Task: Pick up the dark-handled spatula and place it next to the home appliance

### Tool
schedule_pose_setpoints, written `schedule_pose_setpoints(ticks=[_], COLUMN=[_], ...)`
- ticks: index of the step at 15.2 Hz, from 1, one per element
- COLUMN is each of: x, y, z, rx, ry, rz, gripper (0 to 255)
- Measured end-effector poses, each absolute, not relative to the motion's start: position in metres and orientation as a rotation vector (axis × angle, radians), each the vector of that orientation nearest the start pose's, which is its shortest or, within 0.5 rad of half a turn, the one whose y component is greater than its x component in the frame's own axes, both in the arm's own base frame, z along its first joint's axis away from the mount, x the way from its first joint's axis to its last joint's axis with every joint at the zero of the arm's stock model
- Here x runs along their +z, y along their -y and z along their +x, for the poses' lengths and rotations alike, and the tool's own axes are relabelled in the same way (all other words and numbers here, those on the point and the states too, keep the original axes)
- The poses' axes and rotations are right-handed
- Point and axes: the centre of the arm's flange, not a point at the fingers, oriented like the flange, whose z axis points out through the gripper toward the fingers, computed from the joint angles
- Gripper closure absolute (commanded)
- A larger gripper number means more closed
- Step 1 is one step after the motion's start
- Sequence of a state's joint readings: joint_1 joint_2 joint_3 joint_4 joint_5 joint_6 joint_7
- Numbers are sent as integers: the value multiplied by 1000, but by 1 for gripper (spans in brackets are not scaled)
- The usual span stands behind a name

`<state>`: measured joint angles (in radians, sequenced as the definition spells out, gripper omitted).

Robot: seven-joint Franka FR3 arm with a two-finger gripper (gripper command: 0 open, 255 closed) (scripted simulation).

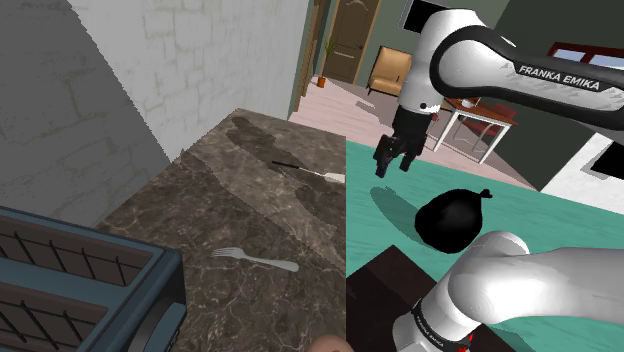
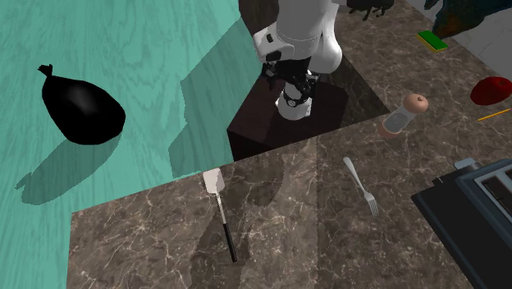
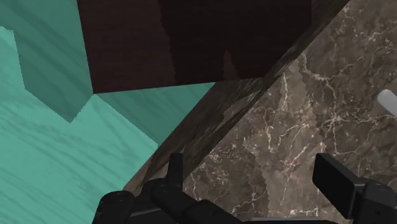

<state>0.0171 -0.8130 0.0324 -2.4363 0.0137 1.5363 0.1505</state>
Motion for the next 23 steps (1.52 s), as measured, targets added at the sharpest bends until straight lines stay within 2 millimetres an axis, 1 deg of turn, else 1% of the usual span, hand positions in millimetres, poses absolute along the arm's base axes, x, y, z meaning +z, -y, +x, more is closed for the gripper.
schedule_pose_setpoints(ticks=[1,4,8,9,10,12,16,19,21,23], x=[558,546,519,513,508,496,469,454,439,429], y=[-18,-4,20,26,29,36,52,59,60,64], z=[293,310,347,354,368,383,427,458,484,503], rx=[136,122,93,85,76,61,29,6,-11,-27], ry=[-177,-86,86,132,177,267,444,576,663,748], rz=[-3152,-3153,-3148,-3145,-3142,-3133,-3107,-3081,-3060,-3038], gripper=[0,0,0,0,0,0,0,0,0,0])
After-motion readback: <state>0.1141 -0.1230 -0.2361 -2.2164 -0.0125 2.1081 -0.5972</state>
